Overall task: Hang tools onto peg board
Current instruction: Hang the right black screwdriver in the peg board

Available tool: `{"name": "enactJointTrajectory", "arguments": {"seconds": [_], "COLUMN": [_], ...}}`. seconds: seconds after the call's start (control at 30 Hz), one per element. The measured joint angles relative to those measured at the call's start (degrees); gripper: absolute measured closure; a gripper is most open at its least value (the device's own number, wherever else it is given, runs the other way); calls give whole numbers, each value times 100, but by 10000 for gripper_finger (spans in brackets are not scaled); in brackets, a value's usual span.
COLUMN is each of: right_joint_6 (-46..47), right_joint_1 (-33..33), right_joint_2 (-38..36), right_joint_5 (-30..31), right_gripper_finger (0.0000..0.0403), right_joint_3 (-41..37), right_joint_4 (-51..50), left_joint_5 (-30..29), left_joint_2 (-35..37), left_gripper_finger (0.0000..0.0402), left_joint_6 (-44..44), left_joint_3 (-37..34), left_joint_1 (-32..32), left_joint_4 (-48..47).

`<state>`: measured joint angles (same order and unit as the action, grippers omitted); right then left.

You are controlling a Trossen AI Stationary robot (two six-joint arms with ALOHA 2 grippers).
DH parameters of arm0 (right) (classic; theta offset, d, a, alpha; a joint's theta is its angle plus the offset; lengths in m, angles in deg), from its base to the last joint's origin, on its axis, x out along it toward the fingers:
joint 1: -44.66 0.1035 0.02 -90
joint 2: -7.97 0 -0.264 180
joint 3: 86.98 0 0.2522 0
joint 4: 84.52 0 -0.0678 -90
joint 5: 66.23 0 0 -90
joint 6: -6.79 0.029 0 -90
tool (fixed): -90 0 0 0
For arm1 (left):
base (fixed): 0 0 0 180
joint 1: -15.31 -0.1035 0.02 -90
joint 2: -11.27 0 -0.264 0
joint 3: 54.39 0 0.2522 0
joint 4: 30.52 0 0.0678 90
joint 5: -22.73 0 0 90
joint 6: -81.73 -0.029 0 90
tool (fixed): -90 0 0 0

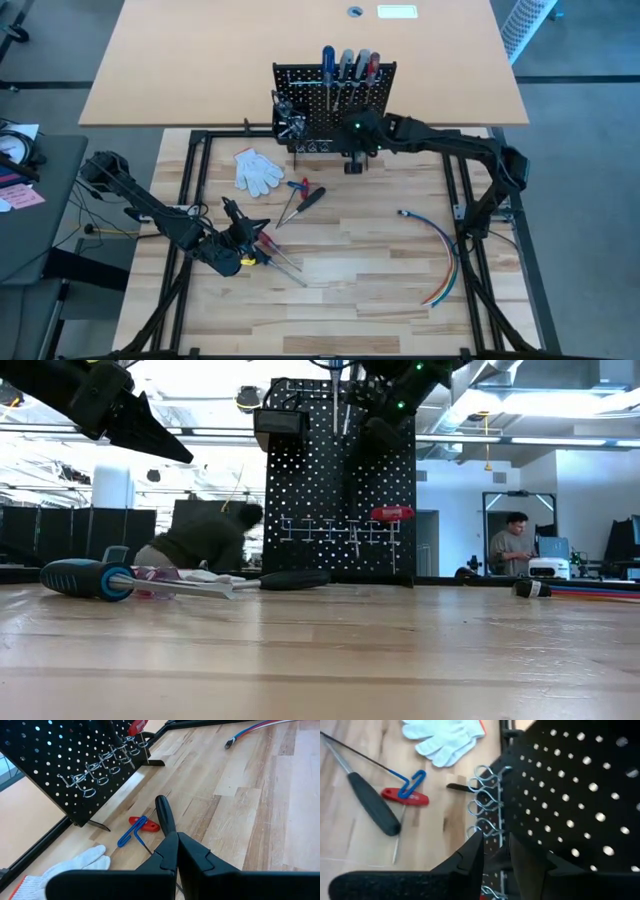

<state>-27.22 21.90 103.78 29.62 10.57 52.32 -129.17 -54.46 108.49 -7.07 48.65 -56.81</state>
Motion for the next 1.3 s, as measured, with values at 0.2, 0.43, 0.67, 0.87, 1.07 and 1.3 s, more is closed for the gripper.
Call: {"name": "enactJointTrajectory", "arguments": {"seconds": [0.2,0.43,0.67,0.87,1.07,1.3], "right_joint_6": [-29,-124,-130,-29,110,111], "right_joint_1": [149,535,483,128,-174,-162], "right_joint_2": [2,2,2,13,108,102], "right_joint_5": [10,10,9,9,20,22], "right_gripper_finger": [303,303,303,303,303,303], "right_joint_3": [0,0,0,-189,-186,-186], "right_joint_4": [-18,-112,-694,-307,155,365], "left_joint_5": [-1,-1,1,-1,0,-1], "left_joint_2": [0,0,0,0,0,0], "left_gripper_finger": [402,401,402,402,401,402], "left_joint_6": [-21,-27,-9,-4,1,-7], "left_joint_3": [-1,0,0,-2,-2,-2], "left_joint_1": [-2,-2,-2,-1,0,-2], "left_joint_4": [-1,0,0,0,0,0]}}
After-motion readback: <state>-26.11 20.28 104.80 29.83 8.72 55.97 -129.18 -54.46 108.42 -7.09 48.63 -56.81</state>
